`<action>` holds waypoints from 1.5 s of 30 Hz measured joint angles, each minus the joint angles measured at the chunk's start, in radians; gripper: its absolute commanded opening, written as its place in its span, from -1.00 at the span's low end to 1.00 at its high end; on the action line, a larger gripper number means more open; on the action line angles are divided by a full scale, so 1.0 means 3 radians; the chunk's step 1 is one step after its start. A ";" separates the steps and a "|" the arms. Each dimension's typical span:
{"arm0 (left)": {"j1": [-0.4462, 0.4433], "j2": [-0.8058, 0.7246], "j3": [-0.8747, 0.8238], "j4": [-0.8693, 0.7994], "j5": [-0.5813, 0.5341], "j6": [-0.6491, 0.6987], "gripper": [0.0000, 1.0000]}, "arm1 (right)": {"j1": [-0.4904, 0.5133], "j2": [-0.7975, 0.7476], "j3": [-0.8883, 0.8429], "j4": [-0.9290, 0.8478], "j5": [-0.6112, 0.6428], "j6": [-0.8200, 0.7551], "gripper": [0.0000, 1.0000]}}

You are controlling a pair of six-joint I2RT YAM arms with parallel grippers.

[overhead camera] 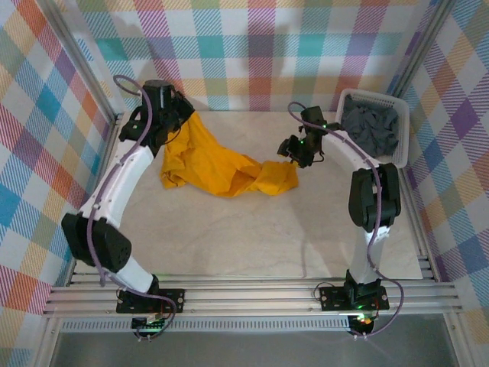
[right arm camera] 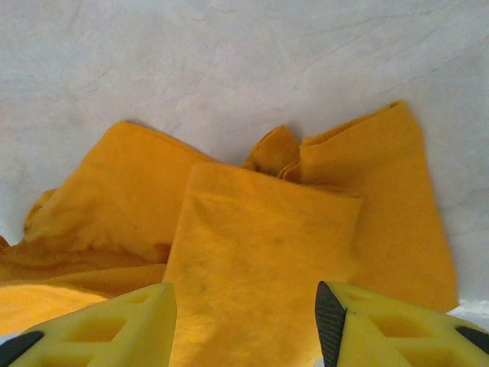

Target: Fold and stack the t-shirts

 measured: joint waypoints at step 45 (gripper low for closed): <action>0.0093 -0.0809 -0.0753 -0.0121 -0.0137 -0.0111 -1.00 | 0.0336 0.0497 0.0902 -0.0408 0.0179 0.0195 0.04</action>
